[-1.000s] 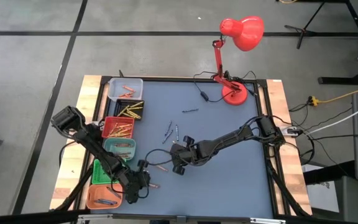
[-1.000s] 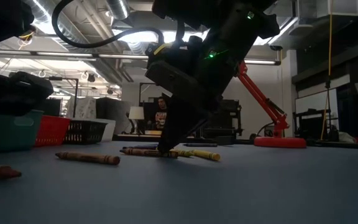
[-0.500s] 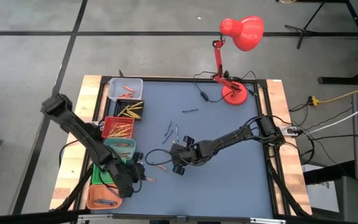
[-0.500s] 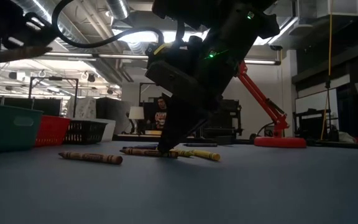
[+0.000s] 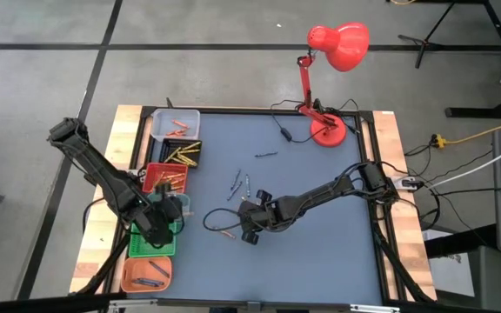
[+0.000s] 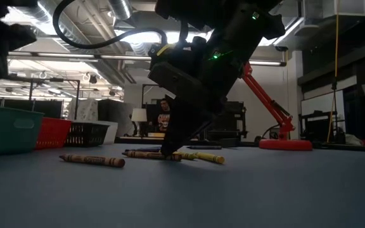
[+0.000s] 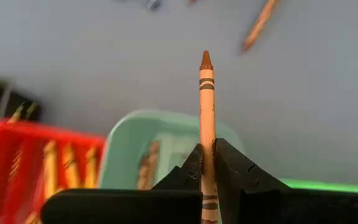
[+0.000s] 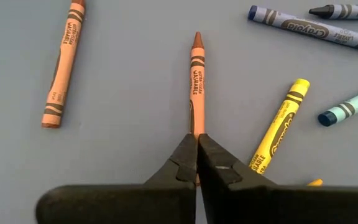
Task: Sort crayons
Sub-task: Put the brown crayon into the blue bin
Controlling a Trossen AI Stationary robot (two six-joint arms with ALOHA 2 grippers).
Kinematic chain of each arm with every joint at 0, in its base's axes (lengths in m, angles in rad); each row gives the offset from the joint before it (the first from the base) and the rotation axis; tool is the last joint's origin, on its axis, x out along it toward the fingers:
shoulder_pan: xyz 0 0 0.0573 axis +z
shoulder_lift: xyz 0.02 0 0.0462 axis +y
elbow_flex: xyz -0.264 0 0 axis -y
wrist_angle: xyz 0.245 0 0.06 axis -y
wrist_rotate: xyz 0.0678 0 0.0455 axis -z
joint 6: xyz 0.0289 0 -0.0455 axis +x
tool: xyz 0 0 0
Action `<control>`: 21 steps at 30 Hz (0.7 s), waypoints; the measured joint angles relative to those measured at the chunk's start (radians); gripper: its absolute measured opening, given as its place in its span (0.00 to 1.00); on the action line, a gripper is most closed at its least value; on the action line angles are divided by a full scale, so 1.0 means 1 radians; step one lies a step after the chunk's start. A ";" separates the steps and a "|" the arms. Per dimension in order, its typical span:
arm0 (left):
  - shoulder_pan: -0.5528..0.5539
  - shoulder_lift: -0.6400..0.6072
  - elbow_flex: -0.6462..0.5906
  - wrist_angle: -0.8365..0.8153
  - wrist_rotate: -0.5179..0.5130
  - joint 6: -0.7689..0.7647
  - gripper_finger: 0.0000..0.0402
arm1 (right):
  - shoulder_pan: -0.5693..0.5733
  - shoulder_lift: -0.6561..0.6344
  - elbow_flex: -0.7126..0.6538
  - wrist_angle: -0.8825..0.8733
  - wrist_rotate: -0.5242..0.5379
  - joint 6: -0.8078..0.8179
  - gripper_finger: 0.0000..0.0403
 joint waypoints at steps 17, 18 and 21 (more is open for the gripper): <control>0.000 0.000 0.000 -0.231 0.094 -0.207 0.05 | 0.000 0.000 0.000 0.001 -0.004 0.000 0.01; 0.000 0.000 0.000 -0.230 0.094 -0.207 0.07 | 0.000 0.000 0.000 0.000 -0.008 0.000 0.01; 0.000 0.000 0.000 -0.231 0.081 -0.221 0.12 | 0.000 0.000 0.000 0.000 -0.011 0.000 0.01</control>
